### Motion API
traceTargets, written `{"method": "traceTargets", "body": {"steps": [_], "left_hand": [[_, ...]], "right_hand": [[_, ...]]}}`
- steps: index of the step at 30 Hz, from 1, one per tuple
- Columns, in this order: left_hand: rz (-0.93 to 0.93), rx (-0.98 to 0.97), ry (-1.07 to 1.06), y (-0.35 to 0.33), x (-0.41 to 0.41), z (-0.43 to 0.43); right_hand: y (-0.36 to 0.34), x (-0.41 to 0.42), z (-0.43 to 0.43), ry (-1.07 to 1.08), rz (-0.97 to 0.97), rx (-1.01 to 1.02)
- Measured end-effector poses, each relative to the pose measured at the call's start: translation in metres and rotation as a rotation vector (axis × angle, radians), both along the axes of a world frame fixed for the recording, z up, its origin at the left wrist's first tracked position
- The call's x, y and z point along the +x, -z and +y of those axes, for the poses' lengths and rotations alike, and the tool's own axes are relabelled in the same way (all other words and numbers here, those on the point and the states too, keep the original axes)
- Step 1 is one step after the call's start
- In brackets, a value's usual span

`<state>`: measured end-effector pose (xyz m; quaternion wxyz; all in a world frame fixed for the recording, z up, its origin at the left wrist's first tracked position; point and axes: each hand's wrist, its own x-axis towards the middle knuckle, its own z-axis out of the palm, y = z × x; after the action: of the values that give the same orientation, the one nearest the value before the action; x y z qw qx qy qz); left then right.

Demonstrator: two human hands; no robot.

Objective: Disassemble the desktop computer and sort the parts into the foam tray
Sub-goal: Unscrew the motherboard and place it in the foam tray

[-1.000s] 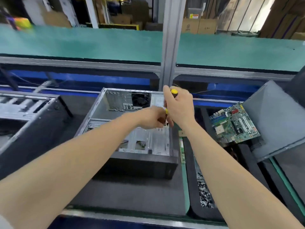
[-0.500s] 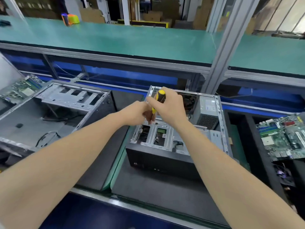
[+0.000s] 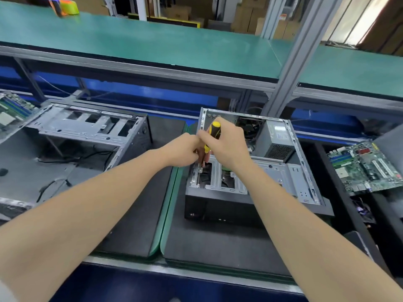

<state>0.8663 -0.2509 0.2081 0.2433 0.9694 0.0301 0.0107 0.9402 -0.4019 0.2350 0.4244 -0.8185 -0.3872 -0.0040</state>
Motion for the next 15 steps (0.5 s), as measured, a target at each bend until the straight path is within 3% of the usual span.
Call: {"method": "traceTargets", "body": {"steps": [9, 15], "left_hand": [[0.017, -0.029, 0.064, 0.001, 0.001, 0.007], [0.064, -0.087, 0.057, 0.003, 0.003, 0.014]], "right_hand": [[-0.001, -0.006, 0.004, 0.038, 0.010, -0.014], [-0.016, -0.002, -0.004, -0.116, 0.019, -0.177]]}}
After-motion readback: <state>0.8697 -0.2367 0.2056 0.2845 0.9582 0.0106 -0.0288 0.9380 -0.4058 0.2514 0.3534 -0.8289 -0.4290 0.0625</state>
